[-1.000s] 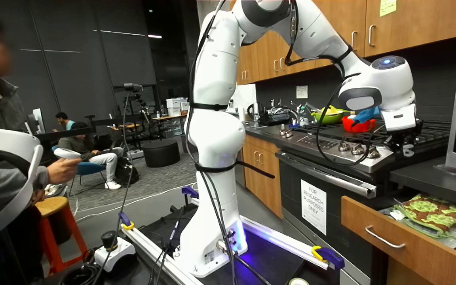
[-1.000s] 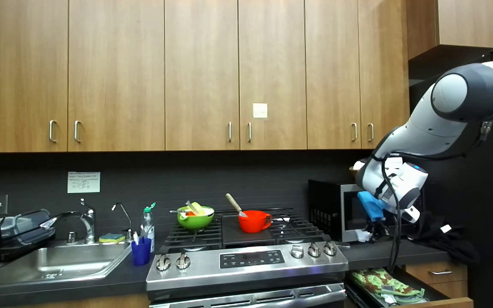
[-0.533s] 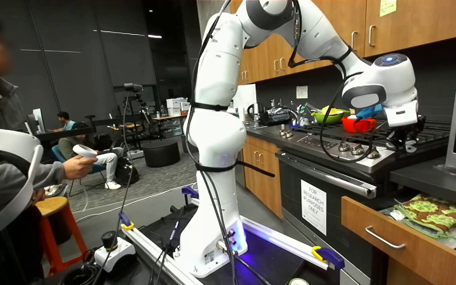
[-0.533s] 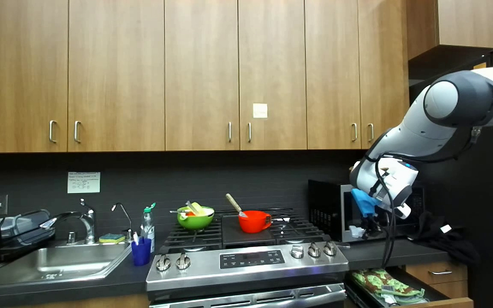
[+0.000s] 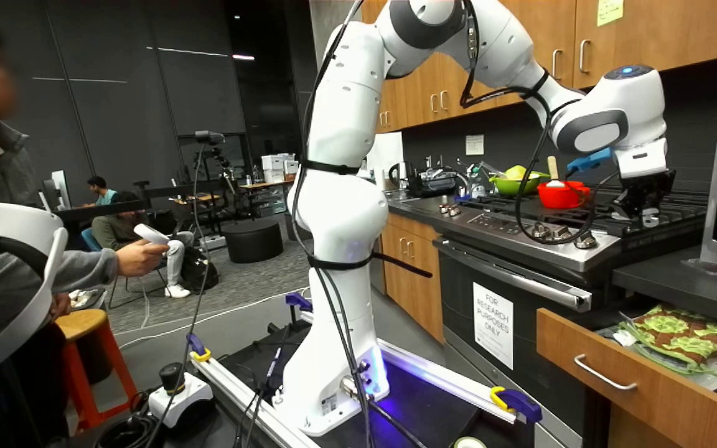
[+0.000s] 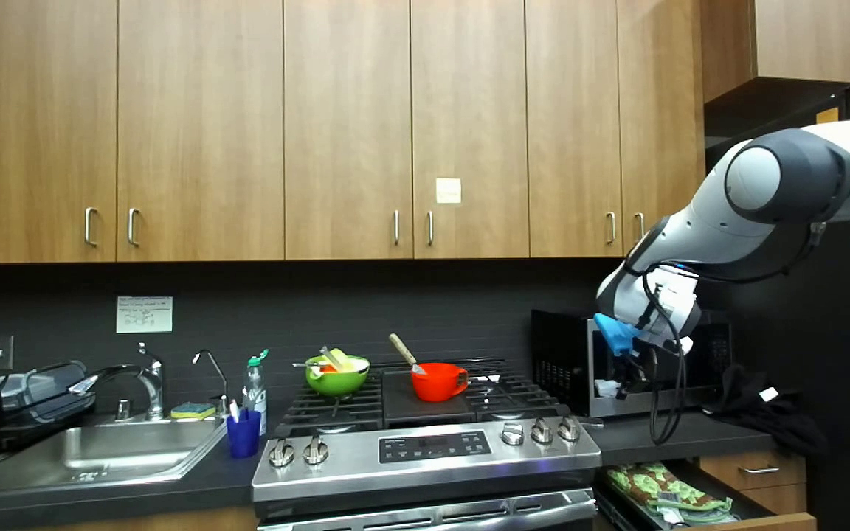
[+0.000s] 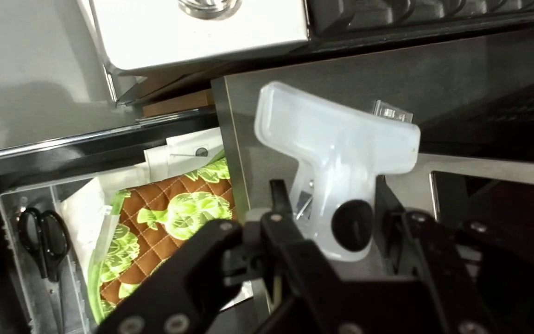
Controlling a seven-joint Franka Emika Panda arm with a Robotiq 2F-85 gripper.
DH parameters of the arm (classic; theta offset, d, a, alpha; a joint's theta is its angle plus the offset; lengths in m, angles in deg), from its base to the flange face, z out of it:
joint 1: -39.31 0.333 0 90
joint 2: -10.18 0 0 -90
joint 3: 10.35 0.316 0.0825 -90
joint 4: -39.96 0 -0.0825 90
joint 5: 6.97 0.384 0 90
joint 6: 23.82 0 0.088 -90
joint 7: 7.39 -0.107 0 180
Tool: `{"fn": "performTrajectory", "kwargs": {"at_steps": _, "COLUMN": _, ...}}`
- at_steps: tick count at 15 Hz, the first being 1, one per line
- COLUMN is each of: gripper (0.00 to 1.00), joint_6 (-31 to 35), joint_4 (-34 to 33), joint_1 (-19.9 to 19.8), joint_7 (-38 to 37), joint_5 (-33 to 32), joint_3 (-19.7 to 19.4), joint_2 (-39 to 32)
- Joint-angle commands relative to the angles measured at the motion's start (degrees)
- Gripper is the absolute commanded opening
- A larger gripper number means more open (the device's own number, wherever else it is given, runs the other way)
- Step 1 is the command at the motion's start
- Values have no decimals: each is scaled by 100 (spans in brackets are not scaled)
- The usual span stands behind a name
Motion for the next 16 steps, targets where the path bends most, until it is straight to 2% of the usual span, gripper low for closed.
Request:
{"fn": "performTrajectory", "kwargs": {"at_steps": 1, "gripper": 19, "joint_6": -336, "joint_4": -414, "joint_1": 92, "joint_7": -596, "joint_5": -551, "joint_3": -117, "joint_2": -166}}
{"fn": "performTrajectory", "kwargs": {"at_steps": 9, "gripper": 19, "joint_6": -1087, "joint_4": -1476, "joint_1": 58, "joint_7": -1676, "joint_5": -1407, "joint_3": -66, "joint_2": -1005}}
{"fn": "performTrajectory", "kwargs": {"at_steps": 16, "gripper": 19, "joint_6": -1191, "joint_4": -2315, "joint_1": 8, "joint_7": -2356, "joint_5": -1980, "joint_3": -191, "joint_2": -1886}}
